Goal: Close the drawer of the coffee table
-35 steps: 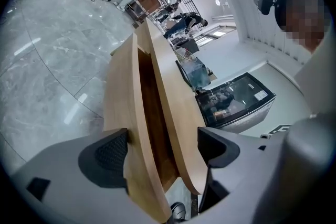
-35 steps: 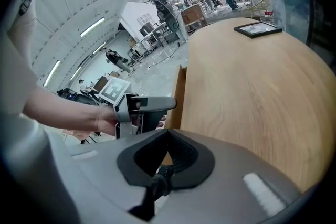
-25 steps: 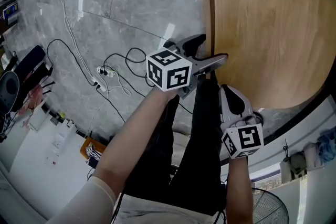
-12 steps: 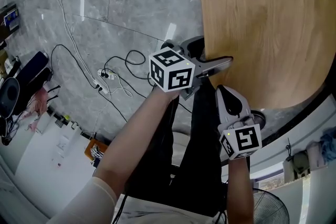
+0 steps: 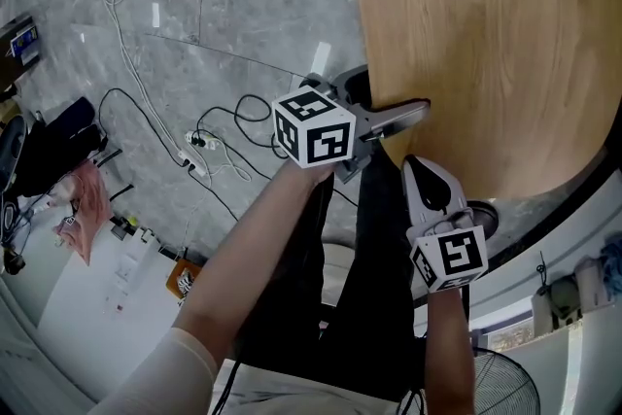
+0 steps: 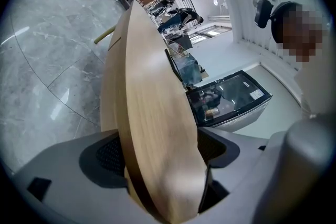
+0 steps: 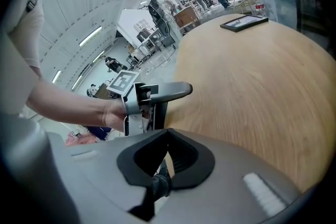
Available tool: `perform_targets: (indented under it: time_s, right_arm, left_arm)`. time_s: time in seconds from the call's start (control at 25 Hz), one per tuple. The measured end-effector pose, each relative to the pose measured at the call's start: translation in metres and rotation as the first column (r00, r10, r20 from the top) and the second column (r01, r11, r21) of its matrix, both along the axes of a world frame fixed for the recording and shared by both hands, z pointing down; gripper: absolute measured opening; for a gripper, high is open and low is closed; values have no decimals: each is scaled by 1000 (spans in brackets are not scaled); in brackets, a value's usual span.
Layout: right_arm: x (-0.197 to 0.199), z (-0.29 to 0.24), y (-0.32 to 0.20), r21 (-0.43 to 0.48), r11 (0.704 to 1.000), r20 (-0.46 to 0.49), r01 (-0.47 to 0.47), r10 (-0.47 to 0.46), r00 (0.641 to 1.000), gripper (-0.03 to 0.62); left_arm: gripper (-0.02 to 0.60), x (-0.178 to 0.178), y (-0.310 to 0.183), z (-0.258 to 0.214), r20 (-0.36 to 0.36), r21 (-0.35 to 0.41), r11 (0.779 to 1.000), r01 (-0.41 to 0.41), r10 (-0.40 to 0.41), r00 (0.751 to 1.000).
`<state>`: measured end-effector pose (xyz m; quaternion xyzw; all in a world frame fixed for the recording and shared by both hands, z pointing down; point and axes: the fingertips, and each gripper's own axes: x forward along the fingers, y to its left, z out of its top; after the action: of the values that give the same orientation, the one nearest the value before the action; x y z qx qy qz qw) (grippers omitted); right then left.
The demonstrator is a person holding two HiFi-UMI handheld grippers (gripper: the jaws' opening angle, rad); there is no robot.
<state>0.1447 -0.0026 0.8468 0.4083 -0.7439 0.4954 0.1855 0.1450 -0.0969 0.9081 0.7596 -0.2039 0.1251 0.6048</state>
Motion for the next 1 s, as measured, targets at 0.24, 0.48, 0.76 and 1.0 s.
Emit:
perform_targets:
  time_s: [0.24, 0.48, 0.76, 1.0]
  right_arm:
    - [1, -3, 0, 3, 1000, -10, -4, 4, 1000, 11]
    - [-12, -8, -3, 26, 1000, -23, -3, 4, 1000, 11]
    - [-15, -41, -8, 68, 998, -70, 4, 1, 998, 11]
    - [-30, -106, -21, 130, 991, -116, 19, -4, 993, 11]
  left_arm:
    - [400, -3, -6, 5, -38, -69, 988, 141, -144, 989]
    - [390, -9, -7, 6, -85, -37, 994, 106, -109, 990]
    - [376, -46, 5, -6, 14, -16, 999, 43, -43, 999]
    - [269, -88, -6, -85, 56, 109, 994, 30, -37, 998]
